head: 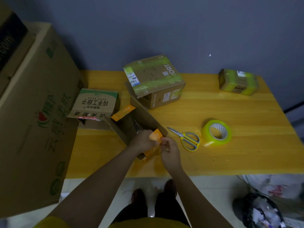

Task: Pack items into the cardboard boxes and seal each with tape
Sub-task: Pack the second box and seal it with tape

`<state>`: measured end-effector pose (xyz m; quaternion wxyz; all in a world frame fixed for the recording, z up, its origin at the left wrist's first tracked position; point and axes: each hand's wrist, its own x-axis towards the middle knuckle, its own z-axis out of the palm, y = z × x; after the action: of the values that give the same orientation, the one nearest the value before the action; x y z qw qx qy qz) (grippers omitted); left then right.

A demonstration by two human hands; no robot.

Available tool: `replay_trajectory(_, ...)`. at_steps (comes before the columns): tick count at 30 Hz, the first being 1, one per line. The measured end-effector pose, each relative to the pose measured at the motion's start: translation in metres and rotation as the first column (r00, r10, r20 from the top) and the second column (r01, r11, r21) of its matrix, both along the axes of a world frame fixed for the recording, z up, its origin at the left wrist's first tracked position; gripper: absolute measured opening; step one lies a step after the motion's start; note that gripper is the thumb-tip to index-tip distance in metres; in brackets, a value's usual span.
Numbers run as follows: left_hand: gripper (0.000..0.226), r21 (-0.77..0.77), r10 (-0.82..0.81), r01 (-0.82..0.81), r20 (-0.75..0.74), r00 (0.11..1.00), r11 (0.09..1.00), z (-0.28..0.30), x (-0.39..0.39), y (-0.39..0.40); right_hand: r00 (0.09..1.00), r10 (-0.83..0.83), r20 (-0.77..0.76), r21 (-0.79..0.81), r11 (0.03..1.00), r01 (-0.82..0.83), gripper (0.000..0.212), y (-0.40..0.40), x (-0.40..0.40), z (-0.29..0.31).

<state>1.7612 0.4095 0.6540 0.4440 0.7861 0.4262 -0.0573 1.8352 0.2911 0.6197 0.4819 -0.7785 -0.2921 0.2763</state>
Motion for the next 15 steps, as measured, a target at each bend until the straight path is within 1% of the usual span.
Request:
replay_trajectory(1,0.012,0.025,0.004,-0.004,0.001,1.0,1.0,0.001,0.002,-0.002,1.0,-0.012,0.027,-0.01,1.0,0.013,0.028,0.002,0.0,0.002)
replay_trajectory(2,0.012,0.041,0.014,-0.014,0.001,1.0,0.999,0.002,0.003,-0.003,0.998,-0.022,0.052,-0.025,0.999,0.023,0.028,0.003,0.0,0.003)
replay_trajectory(4,0.022,0.019,0.034,-0.033,-0.004,0.999,0.999,0.006,0.004,-0.006,0.997,-0.016,0.079,-0.064,0.998,0.021,0.027,0.003,0.001,0.007)
replay_trajectory(6,0.031,-0.066,0.028,-0.029,-0.024,0.999,0.997,0.012,0.004,-0.006,0.997,0.007,0.079,-0.095,0.995,0.0,0.027,0.002,0.005,0.012)
replay_trajectory(8,0.039,-0.131,-0.02,0.012,-0.061,0.998,0.991,0.018,0.003,-0.005,0.994,0.025,0.108,-0.128,0.992,-0.011,0.023,0.002,0.009,0.017)
replay_trajectory(10,0.044,-0.135,-0.098,0.084,-0.099,0.99,0.987,0.023,0.0,-0.003,0.973,0.011,0.231,-0.121,0.992,0.017,0.017,0.001,0.012,0.024)
replay_trajectory(11,0.046,-0.105,-0.128,0.116,-0.117,0.985,0.988,0.025,-0.002,-0.002,0.951,-0.006,0.308,-0.075,0.997,0.03,0.016,0.002,0.014,0.028)
replay_trajectory(13,0.048,0.026,-0.13,0.134,-0.134,0.982,0.991,0.032,-0.008,0.003,0.915,0.008,0.402,0.027,0.999,-0.02,0.013,0.004,0.013,0.042)
replay_trajectory(15,0.042,0.178,-0.054,0.066,-0.075,0.996,0.982,0.04,-0.018,0.011,0.893,0.09,0.441,0.066,0.989,-0.132,0.012,0.007,0.011,0.053)
